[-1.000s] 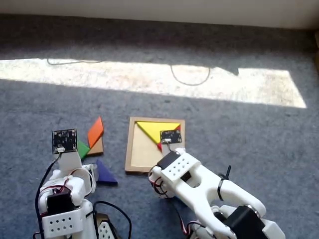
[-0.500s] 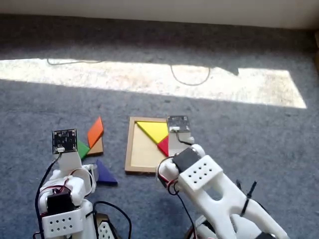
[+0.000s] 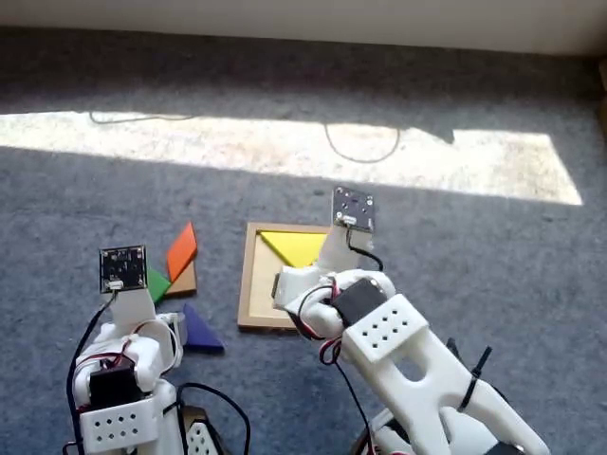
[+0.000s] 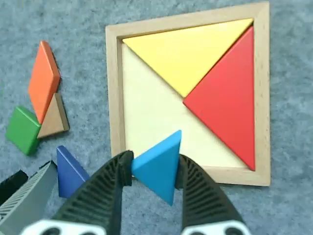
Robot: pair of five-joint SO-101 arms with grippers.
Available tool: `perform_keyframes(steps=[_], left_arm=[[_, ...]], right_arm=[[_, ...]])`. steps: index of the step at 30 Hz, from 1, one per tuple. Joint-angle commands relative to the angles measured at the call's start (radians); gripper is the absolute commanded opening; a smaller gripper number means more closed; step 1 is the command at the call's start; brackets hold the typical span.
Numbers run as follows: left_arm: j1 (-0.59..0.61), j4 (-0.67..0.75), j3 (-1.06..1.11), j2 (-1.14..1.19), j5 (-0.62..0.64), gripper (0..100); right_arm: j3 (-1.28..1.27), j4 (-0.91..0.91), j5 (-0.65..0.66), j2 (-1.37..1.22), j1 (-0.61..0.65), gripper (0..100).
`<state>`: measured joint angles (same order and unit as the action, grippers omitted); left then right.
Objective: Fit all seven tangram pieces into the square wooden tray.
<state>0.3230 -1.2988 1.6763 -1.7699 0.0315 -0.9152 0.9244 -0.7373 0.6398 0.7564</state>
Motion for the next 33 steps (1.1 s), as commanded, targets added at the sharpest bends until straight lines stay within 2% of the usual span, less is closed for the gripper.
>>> perform_keyframes(steps=[1, 7, 12, 16, 19, 25, 31, 33], left_arm=[[0.008, -0.008, 0.019, -0.05, 0.003, 19], [0.008, -0.008, 0.019, -0.05, 0.003, 19], [0.008, -0.008, 0.019, -0.05, 0.003, 19], [0.008, -0.008, 0.019, -0.05, 0.003, 19], [0.008, -0.008, 0.019, -0.05, 0.003, 19], [0.008, -0.008, 0.019, -0.05, 0.003, 19], [0.008, -0.008, 0.019, -0.05, 0.003, 19], [0.008, -0.008, 0.019, -0.05, 0.003, 19]], right_arm=[[0.058, -0.122, -0.086, -0.125, -0.013, 0.8], [0.062, -0.177, -0.141, -0.274, -0.015, 3.1], [0.065, -0.202, -0.14, -0.332, -0.012, 21.1], [0.065, -0.2, -0.104, -0.266, -0.016, 22.3], [0.065, -0.2, -0.074, -0.18, -0.019, 18.8], [0.065, -0.205, -0.009, -0.061, -0.019, 0.0], [0.064, -0.191, 0.075, -0.048, -0.077, 0.3], [0.064, -0.124, 0.121, -0.05, -0.108, 0.3]])
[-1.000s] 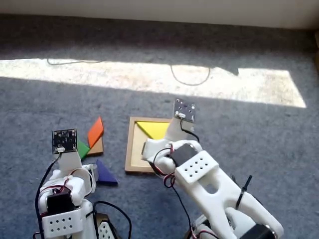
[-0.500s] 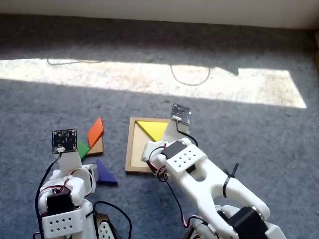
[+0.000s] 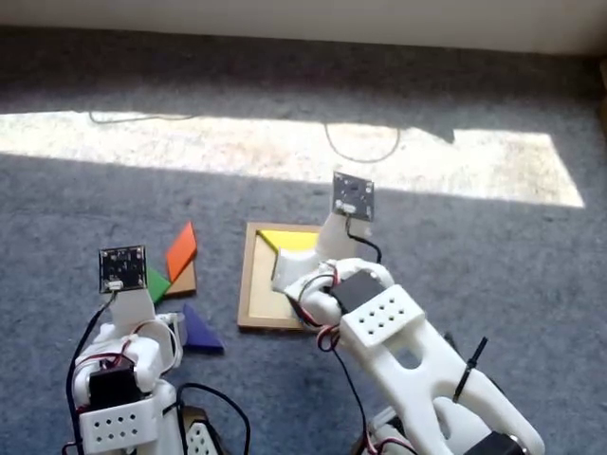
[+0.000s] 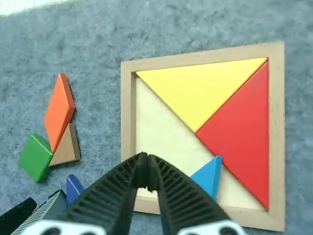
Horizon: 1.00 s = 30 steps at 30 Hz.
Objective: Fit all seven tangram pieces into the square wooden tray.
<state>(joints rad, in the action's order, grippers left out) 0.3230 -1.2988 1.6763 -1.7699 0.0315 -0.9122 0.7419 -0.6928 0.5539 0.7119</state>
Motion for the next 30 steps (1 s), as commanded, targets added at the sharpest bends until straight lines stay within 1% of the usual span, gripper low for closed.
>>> perform_keyframes(steps=[1, 4, 8, 11, 18, 23, 30], left_arm=[[0.008, -0.008, 0.019, -0.05, 0.003, 19], [0.008, -0.008, 0.019, -0.05, 0.003, 19], [0.008, -0.008, 0.019, -0.05, 0.003, 19], [0.008, -0.008, 0.019, -0.05, 0.003, 19], [0.008, -0.008, 0.019, -0.05, 0.003, 19], [0.008, -0.008, 0.019, -0.05, 0.003, 19], [0.008, -0.008, 0.019, -0.05, 0.003, 19]], right_arm=[[0.061, 0.104, 0.097, 0.036, -0.07, 0.3], [0.054, 0.22, 0.167, 0.036, -0.073, 0.3], [0.047, 0.234, 0.224, 0.033, -0.073, 0.3], [0.018, 0.232, 0.226, 0.004, -0.071, 0.3], [0.018, 0.229, 0.219, -0.217, 0.016, 0.3], [0.094, 0.166, 0.219, -0.343, 0.044, 0.3], [0.24, 0.151, 0.218, -0.36, 0.094, 0.3]])
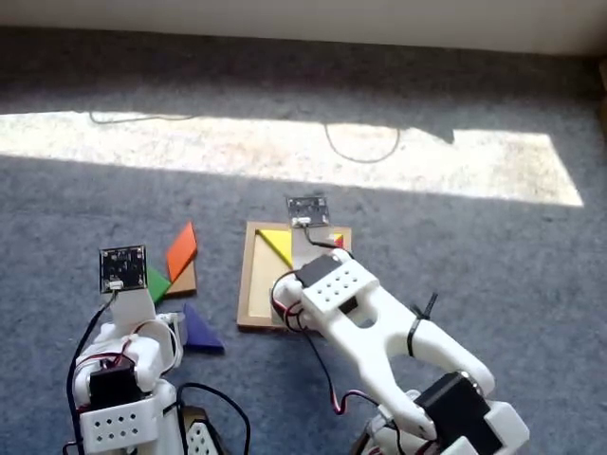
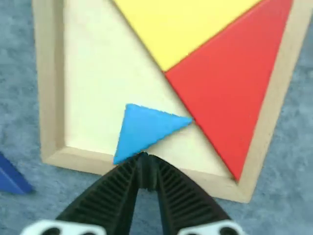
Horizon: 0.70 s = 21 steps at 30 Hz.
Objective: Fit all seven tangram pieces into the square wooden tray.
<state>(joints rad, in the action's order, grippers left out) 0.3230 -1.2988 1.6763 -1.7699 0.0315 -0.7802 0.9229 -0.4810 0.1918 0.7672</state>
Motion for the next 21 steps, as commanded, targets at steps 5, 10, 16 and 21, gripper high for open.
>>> perform_keyframes(steps=[5, 10, 16, 21], left_arm=[[0.008, -0.008, 0.019, -0.05, 0.003, 19], [0.008, -0.008, 0.019, -0.05, 0.003, 19], [0.008, -0.008, 0.019, -0.05, 0.003, 19], [0.008, -0.008, 0.019, -0.05, 0.003, 19]], right_arm=[[0.179, -0.028, 0.006, 0.002, 0.061, 0.3], [0.228, -0.038, 0.006, -0.01, 0.039, 0.3], [0.209, -0.162, 0.006, -0.088, 0.038, 0.3], [0.185, -0.163, 0.008, -0.148, -0.035, 0.3]])
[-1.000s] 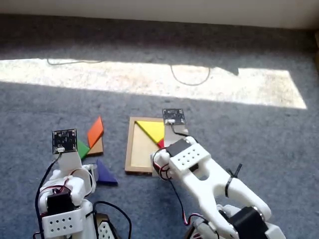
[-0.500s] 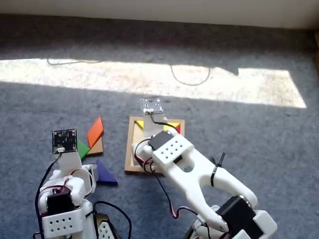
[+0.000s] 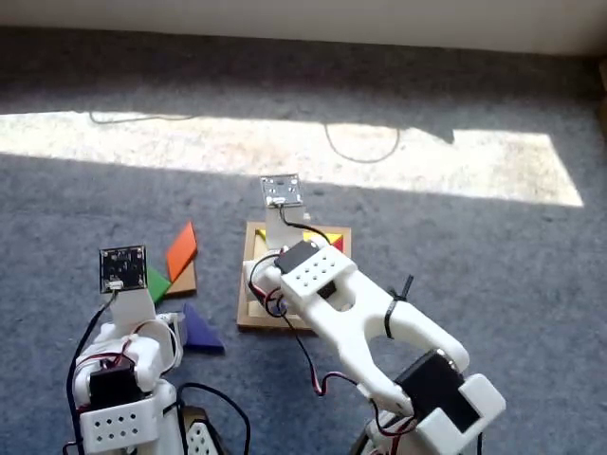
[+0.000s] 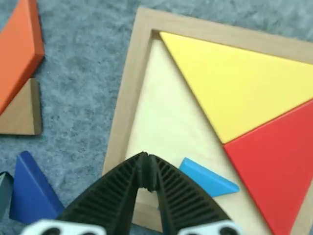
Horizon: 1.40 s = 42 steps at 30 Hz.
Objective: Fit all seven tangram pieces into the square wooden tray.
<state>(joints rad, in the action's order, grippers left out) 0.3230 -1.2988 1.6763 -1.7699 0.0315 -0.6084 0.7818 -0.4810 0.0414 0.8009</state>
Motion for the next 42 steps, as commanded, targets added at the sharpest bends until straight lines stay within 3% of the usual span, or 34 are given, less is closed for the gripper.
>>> perform_keyframes(steps=[1, 11, 20, 29, 38, 42], left_arm=[[0.008, -0.008, 0.019, -0.05, 0.003, 19], [0.008, -0.008, 0.019, -0.05, 0.003, 19], [0.008, -0.008, 0.019, -0.05, 0.003, 19], [0.008, -0.008, 0.019, -0.05, 0.003, 19], [0.008, -0.008, 0.019, -0.05, 0.003, 19], [0.008, -0.008, 0.019, -0.05, 0.003, 19]], right_arm=[[0.01, -0.018, 0.009, 0.002, -0.09, 0.3], [0.013, 0.346, 0.015, 0.027, -0.147, 0.3], [0.064, 0.271, 0.015, 0.228, -0.084, 0.3], [-0.073, 0.004, 0.011, 0.067, 0.002, 0.3], [-0.136, 0.16, 0.018, 0.038, -0.079, 0.3], [-0.136, 0.237, 0.178, 0.038, -0.182, 0.3]])
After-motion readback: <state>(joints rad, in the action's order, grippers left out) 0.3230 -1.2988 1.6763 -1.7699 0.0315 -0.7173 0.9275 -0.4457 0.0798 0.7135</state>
